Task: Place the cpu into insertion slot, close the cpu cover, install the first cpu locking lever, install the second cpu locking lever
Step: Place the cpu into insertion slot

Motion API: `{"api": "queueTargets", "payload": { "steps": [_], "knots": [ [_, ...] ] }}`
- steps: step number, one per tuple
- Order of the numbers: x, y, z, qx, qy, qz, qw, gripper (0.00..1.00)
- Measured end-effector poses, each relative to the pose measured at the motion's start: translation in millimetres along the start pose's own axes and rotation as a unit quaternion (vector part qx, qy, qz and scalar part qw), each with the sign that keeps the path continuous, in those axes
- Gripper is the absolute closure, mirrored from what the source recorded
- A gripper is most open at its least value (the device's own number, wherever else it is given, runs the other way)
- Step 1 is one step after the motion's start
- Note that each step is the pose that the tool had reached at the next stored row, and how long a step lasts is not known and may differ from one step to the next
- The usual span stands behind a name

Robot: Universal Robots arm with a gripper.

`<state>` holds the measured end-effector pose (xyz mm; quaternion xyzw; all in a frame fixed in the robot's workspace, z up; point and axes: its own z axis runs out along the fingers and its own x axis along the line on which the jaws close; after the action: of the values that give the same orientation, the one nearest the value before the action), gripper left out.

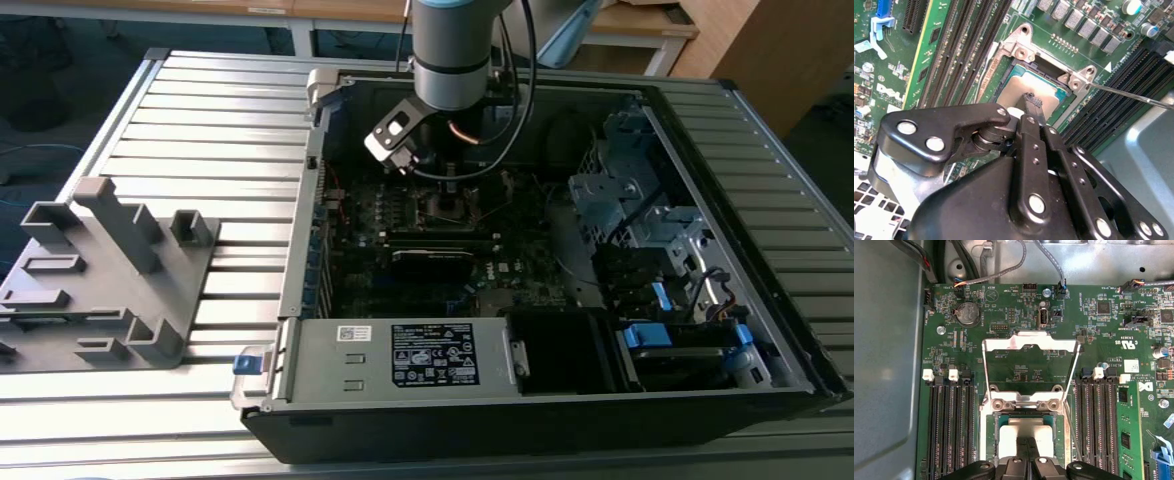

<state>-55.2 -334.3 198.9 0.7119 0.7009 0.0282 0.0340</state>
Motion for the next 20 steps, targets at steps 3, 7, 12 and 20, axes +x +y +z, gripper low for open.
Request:
{"api": "queueTargets", "payload": {
  "steps": [3,7,12,20],
  "knots": [
    [-0.2,-0.3,2.1,0.0003,-0.0005,0.0,1.0,0.9],
    [-0.3,-0.4,2.3,0.0002,-0.0003,0.0,1.0,0.9],
    [0.2,0.6,-5.3,-0.0003,0.0006,0.0,1.0,0.9],
    [0.0,1.1,-11.6,-0.0002,0.0003,0.0,1.0,0.9]
  ]
}}
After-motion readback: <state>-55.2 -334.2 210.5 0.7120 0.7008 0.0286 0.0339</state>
